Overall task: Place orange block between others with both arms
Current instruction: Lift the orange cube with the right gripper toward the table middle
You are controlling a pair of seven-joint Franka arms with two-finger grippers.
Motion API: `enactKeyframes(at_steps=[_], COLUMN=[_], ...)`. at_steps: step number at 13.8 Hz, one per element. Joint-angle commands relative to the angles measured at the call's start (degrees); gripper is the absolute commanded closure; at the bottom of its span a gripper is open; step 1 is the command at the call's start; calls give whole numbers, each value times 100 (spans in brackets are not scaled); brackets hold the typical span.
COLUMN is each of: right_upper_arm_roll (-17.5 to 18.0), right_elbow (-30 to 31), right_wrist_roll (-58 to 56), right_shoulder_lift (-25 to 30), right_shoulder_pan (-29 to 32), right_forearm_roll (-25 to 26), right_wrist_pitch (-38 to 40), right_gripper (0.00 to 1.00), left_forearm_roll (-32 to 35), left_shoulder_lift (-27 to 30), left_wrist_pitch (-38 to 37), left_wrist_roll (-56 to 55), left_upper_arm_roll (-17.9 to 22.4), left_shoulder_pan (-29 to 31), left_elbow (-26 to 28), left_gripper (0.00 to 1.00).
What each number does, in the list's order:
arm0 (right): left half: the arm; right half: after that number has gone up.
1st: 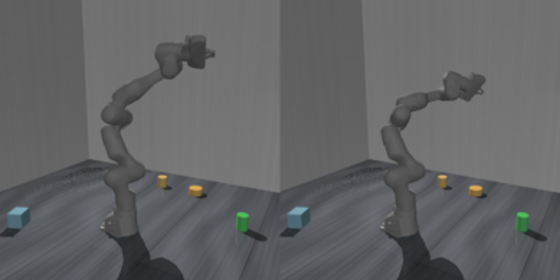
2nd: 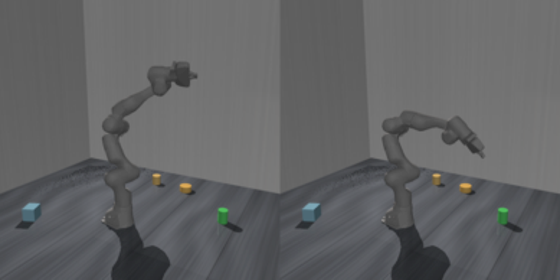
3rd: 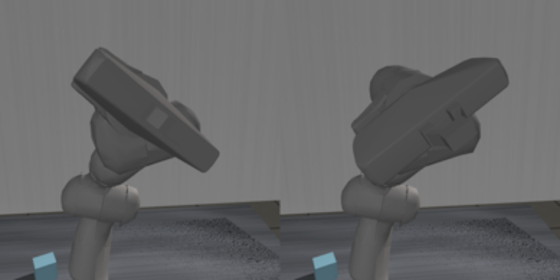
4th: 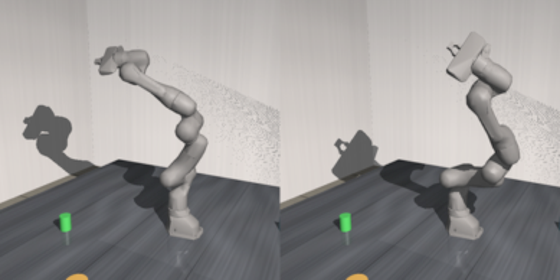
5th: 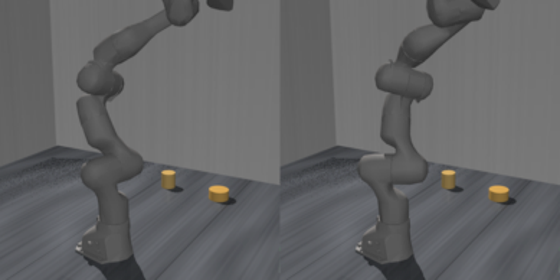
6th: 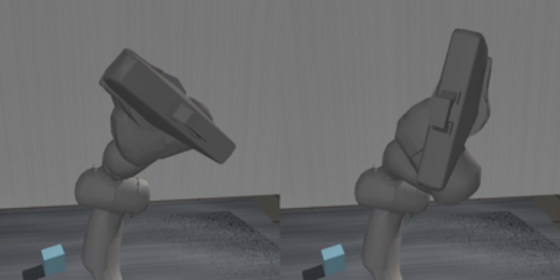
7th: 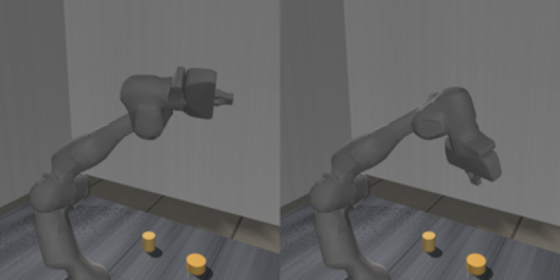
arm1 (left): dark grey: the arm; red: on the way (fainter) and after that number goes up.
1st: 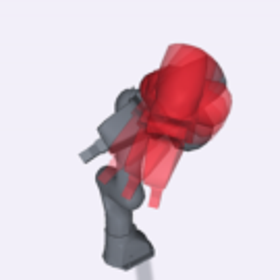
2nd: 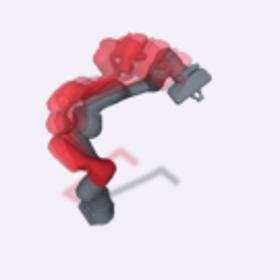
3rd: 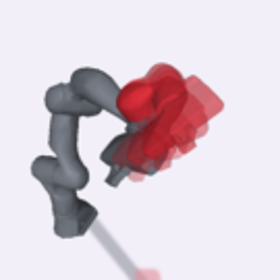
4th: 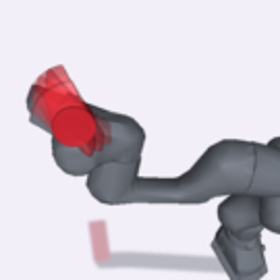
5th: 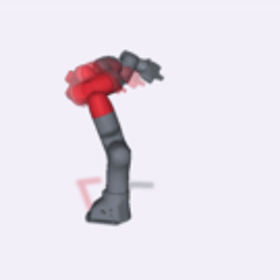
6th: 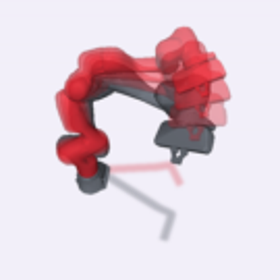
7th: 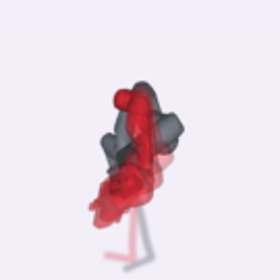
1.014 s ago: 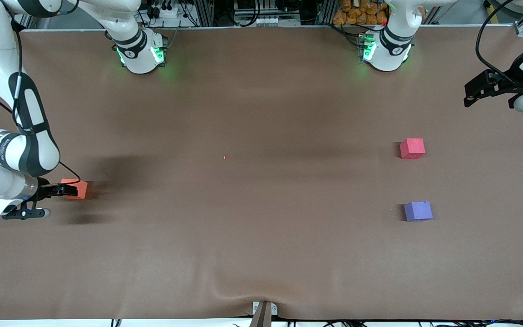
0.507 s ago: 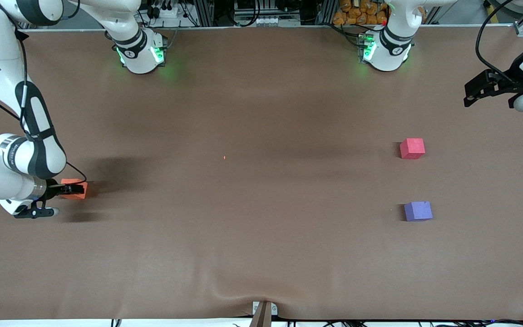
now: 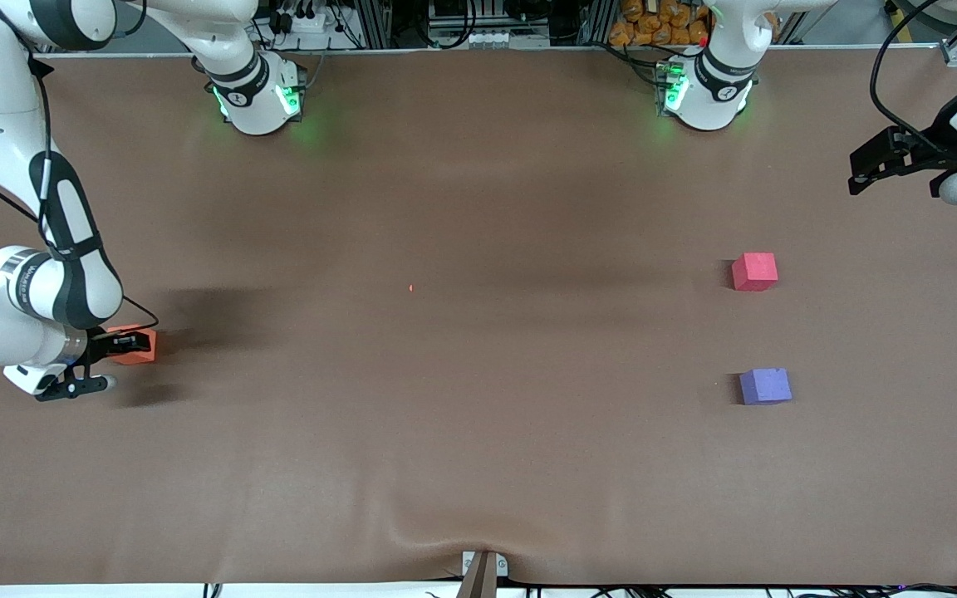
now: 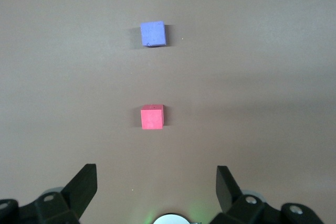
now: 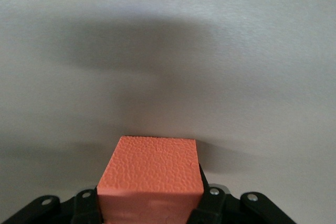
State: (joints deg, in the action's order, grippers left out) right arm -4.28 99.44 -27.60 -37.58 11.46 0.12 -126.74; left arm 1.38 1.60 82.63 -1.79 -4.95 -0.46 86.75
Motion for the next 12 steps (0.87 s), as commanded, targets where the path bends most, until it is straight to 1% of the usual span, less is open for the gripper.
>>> enactKeyframes(at_steps=[1,2,3,5,7,10,12], right_upper_arm_roll=[495,768,1014,1445,1544,1535,1535], right_elbow=[-29,-82,-143,-240,-346,-477,-670], right_wrist_roll=[-264,-238,-229,-159,401,1569,2421], right_shoulder_lift=[303,339,330,313,269,251,164], right_shoulder_pan=[41,50,32,-195,-668,-1573,-2075], right_forearm_roll=[-91,-100,-108,-126,-135,-144,-144], right_wrist_pitch=[325,404,413,405,396,343,334], right_gripper=[93,92,89,89,89,89,88], left_forearm_roll=[117,117,117,117,117,108,117], left_shoulder_lift=[33,25,25,25,16,16,16], left_wrist_pitch=[-89,-89,-89,-89,-89,-89,-89], left_wrist_roll=[135,135,135,135,135,135,135], left_upper_arm_roll=[-6,-6,-6,-6,-6,-6,-6], left_shoulder_pan=[-7,-7,-7,-7,-7,-7,-7], left_elbow=[-26,-18,-18,-18,-27,-9,-9], left_gripper=[0,0,0,0,0,0,0])
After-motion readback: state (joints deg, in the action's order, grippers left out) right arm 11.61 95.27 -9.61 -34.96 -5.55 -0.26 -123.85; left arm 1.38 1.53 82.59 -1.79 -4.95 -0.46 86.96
